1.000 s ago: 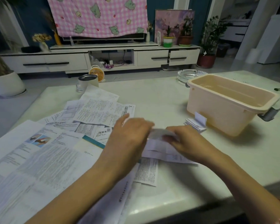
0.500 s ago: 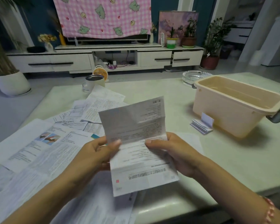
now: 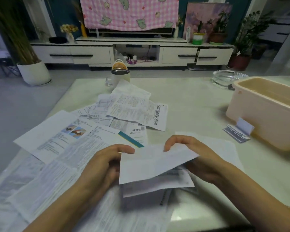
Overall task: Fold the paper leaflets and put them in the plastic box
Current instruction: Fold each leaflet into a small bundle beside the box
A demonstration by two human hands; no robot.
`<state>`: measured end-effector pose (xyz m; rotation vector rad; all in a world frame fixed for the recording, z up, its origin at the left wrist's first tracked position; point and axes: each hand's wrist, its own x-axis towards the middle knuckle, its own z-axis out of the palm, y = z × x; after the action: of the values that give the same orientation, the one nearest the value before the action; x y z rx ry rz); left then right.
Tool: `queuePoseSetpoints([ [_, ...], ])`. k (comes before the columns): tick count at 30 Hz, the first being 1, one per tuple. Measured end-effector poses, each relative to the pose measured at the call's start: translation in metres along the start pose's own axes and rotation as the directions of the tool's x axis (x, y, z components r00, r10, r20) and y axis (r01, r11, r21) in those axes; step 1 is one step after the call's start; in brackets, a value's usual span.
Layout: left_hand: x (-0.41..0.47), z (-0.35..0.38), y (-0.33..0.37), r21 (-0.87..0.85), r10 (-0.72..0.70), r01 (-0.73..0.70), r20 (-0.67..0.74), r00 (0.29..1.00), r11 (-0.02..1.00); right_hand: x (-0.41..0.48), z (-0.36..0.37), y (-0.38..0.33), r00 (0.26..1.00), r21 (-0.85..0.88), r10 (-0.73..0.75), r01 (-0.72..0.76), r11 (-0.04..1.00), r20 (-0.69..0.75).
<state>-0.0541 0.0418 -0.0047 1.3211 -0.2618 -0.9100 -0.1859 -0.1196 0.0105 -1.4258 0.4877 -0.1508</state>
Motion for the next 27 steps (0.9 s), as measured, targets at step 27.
queuePoseSetpoints([
  [27,-0.005,0.001,-0.011,0.234,0.099,-0.131,0.146,0.984,0.963,-0.005,0.001,0.001,0.971,-0.223,-0.187,0.218,0.95,0.152],
])
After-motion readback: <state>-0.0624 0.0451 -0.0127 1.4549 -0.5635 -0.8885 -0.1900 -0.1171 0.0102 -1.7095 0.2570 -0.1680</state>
